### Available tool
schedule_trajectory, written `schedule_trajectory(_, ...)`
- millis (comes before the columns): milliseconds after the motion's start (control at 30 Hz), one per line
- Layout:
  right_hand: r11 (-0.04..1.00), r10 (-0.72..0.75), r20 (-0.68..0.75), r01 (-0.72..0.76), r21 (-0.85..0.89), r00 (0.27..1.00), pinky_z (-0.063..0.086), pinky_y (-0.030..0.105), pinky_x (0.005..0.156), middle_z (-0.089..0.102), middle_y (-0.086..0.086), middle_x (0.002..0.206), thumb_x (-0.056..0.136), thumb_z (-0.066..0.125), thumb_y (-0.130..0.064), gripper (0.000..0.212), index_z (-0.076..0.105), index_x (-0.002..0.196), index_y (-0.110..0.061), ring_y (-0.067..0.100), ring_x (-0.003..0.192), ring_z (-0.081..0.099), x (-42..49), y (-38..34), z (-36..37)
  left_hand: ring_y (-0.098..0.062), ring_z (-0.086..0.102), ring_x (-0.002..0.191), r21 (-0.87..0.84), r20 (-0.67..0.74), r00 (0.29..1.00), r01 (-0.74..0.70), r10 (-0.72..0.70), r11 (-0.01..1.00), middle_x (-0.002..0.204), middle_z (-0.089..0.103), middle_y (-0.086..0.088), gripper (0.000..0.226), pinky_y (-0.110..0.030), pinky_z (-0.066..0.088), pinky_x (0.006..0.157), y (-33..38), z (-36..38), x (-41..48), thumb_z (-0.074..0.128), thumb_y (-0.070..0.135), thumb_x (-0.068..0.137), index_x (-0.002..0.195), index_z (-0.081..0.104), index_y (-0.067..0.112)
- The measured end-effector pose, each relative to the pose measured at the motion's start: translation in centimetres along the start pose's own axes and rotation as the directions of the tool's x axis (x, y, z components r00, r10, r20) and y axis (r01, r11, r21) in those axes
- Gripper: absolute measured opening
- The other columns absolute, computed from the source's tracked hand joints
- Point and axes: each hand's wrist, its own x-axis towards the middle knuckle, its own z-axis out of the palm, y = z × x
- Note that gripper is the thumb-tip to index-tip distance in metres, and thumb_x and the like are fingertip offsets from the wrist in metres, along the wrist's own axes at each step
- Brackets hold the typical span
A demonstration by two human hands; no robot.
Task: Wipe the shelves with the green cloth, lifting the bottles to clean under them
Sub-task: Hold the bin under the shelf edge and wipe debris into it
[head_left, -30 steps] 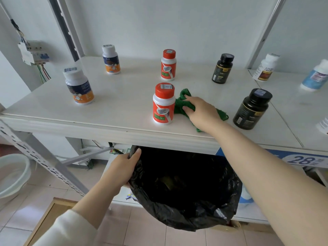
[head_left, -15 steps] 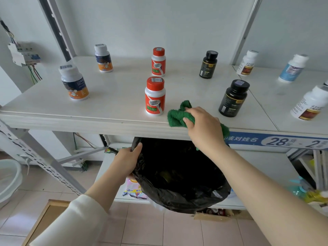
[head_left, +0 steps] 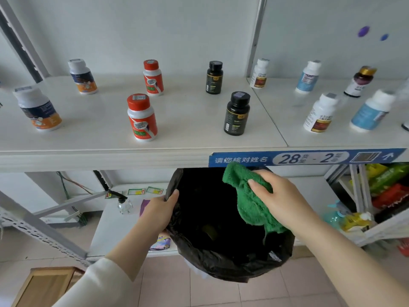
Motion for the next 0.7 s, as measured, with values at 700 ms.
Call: schedule_trajectory(700,0.791,0.090,-0.140,0.015,0.612,0.986,0.055,0.044,0.080,0.068,0.010,0.089,0.089,0.056,-0.020,0.011,0.064,0.081,-0.017,0.030,0.087,0.067,9.9,2.2,-14.4,-0.030,0.065,0.089,-0.049,-0.166,0.982,0.079,-0.086,0.996,0.103,0.067,-0.019,0.045,-0.036,0.053,0.073,5.9,11.5,-4.1,0.046,0.046,0.091,0.101,0.063,0.005)
